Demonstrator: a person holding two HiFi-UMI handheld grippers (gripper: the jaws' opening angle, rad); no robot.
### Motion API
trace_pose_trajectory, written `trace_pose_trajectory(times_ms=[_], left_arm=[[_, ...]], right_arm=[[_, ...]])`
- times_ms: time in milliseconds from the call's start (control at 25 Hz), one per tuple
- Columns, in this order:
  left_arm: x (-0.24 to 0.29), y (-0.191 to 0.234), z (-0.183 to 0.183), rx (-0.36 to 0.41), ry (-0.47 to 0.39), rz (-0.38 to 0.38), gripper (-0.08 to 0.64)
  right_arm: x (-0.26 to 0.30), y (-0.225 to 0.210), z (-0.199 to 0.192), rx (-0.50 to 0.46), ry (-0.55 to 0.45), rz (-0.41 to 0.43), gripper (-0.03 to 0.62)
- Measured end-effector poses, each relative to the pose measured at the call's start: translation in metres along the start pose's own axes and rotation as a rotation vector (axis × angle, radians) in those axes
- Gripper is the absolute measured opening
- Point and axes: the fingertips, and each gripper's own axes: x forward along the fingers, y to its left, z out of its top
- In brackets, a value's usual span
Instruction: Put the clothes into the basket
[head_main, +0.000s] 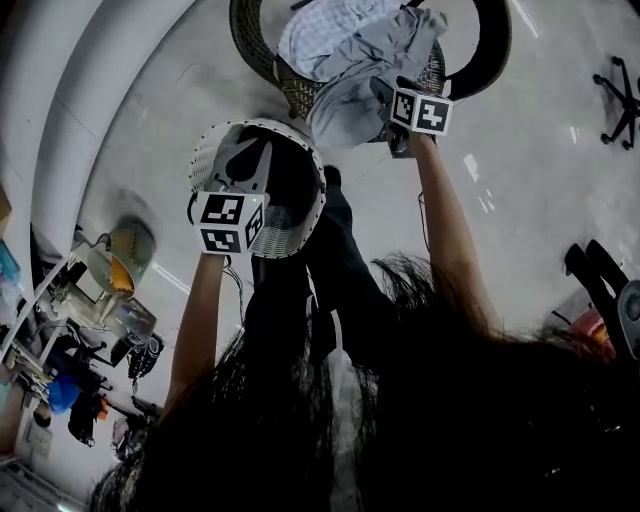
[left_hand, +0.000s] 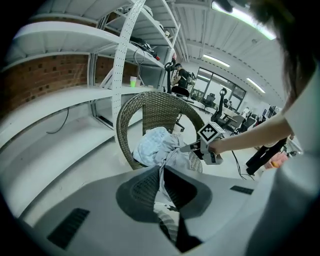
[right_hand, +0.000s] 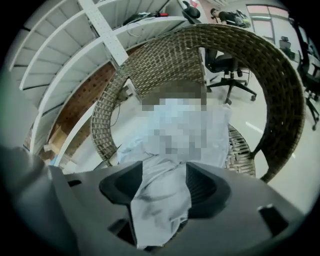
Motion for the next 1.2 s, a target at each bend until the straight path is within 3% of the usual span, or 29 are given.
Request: trace_pose_trajectory(times_ms=[160, 320, 400, 520, 600, 640, 720, 840, 1040, 1200], left_arm=[[0.006, 0.021, -0.019, -0.044, 0.028, 0.031, 0.038], [0.001, 0.036, -0.034, -0.067, 0.044, 0.069, 0.038], [-0.009, 0.039, -0.036, -0.085, 0.045, 0.077, 0.038], [-0.013, 0.046, -0.041, -0.106, 0.052, 0.094, 0.038], [-0.012, 0.05, -0.044, -0.117, 0.059, 0.101, 0.038], [-0.012, 0.05, -0.045, -0.12, 0.061, 0.102, 0.038], [-0.012, 0.047, -0.043, -0.115, 0.063, 0.098, 0.038], [-0.011, 0.033, -0.035, -0.107, 0.061, 0.078, 0.038], [-0.001, 0.02, -0.021, -0.083, 0.03, 0.037, 0.038], [-0.01, 0.01, -0.013, -0.059, 0.018, 0.021, 0.038]], right_arm=[[0.041, -0.03, -0.001, 0.121, 0.012, -0.095, 0.287], [0.067, -0.045, -0.019, 0.137, 0.088, -0.158, 0.293], [0.064, -0.045, -0.024, 0.111, 0.096, -0.194, 0.293], [0.065, -0.049, -0.021, -0.018, 0.11, -0.28, 0.29], [0.068, -0.048, -0.021, -0.098, 0.141, -0.316, 0.238], [0.068, -0.046, -0.022, -0.111, 0.152, -0.317, 0.182], [0.063, -0.043, -0.025, -0.098, 0.168, -0.3, 0.104], [0.048, -0.04, -0.034, -0.062, 0.206, -0.244, 0.067], [0.035, -0.029, -0.071, 0.088, 0.263, -0.106, 0.063], [0.009, -0.002, -0.102, 0.253, 0.234, 0.017, 0.062]])
